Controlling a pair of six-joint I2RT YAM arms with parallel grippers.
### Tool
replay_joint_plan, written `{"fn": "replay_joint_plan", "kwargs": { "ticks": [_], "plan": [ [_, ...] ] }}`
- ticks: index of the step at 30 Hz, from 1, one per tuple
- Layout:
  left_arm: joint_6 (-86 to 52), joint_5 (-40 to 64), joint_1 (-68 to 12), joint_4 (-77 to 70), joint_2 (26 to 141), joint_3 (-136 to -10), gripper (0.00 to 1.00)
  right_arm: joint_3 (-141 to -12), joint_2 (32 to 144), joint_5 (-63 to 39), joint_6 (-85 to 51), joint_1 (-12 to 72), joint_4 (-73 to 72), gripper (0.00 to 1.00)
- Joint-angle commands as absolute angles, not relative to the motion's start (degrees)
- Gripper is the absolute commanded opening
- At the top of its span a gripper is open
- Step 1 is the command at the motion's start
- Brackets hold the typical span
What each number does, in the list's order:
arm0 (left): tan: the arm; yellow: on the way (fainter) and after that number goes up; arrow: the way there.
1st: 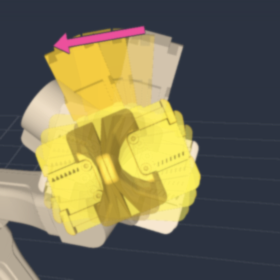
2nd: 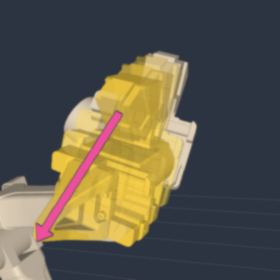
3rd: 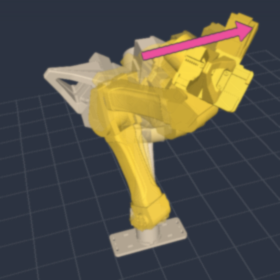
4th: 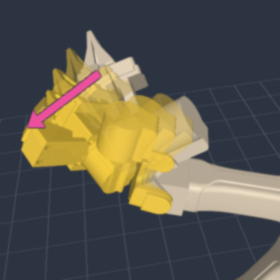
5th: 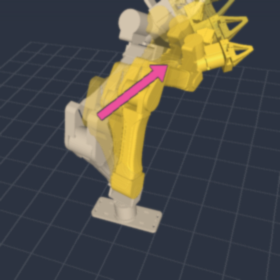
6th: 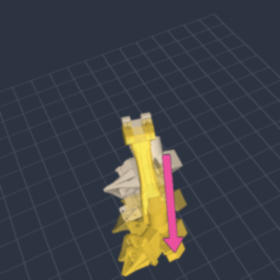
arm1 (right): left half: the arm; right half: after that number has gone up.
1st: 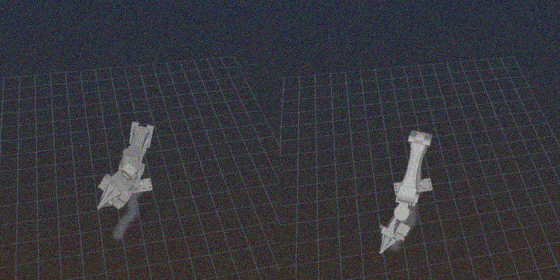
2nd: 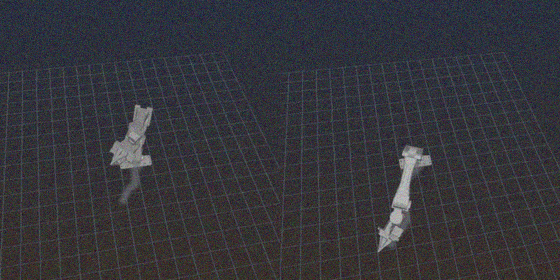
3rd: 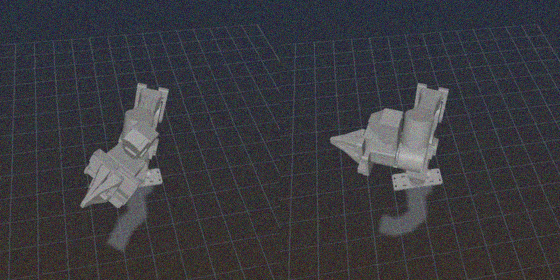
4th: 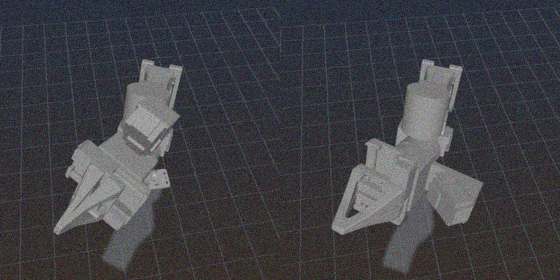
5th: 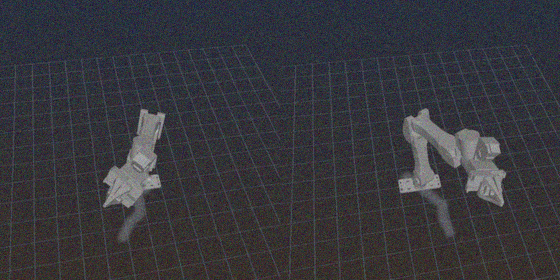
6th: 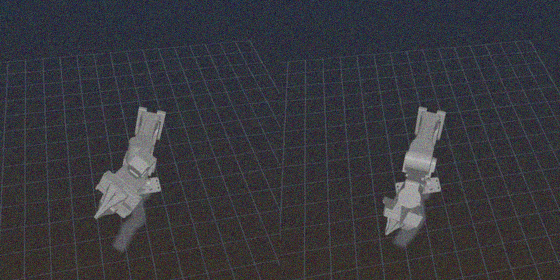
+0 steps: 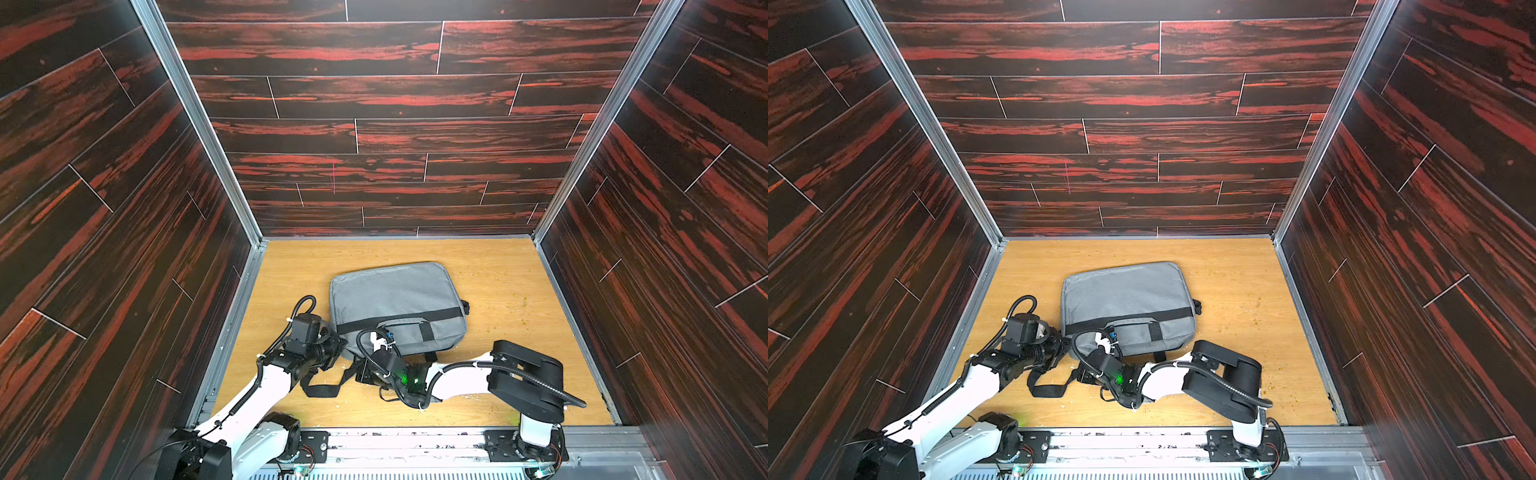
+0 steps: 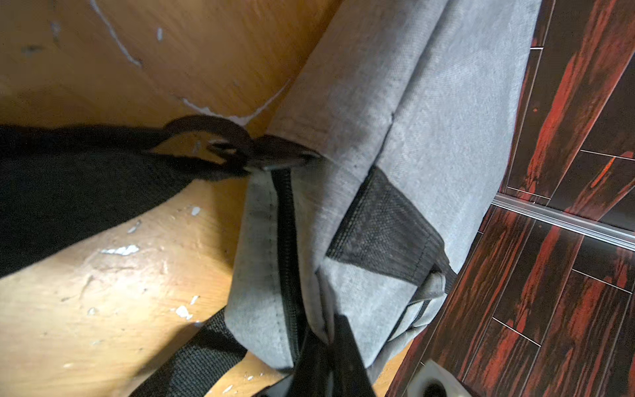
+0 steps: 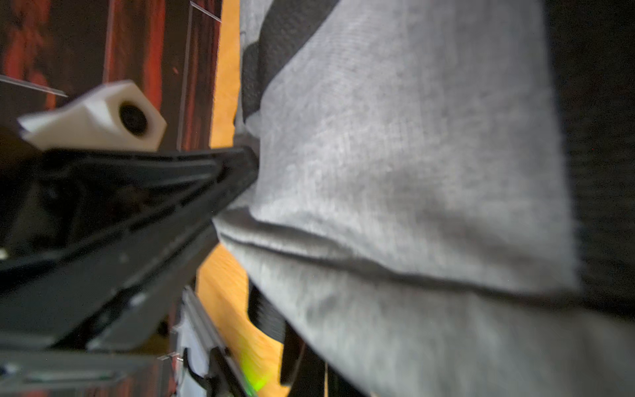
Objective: Open the zippered laptop bag and take out the laptop
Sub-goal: Unzip the zipper on the zippered laptop bag.
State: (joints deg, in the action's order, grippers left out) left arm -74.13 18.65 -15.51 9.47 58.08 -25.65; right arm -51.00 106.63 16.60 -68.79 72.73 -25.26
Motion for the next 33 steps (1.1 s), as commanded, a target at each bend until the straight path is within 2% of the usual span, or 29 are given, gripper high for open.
{"fn": "replay_joint_plan", "kwargs": {
  "ticks": [1, 21, 33],
  "plan": [
    [-73.2, 17.3, -15.3, 9.3, 57.7, -28.3, 0.00, -49.5, 104.7, 18.5, -65.8, 72.1, -16.0, 0.02],
    [-72.1, 17.3, -15.1, 10.5, 57.9, -29.8, 0.00, -50.9, 100.3, 22.4, -50.5, 71.2, -3.4, 0.00],
    [-71.7, 17.1, -15.2, 11.2, 58.1, -30.1, 0.00, -45.5, 92.0, 23.8, -44.5, 68.1, 2.2, 0.00]
  ]
}}
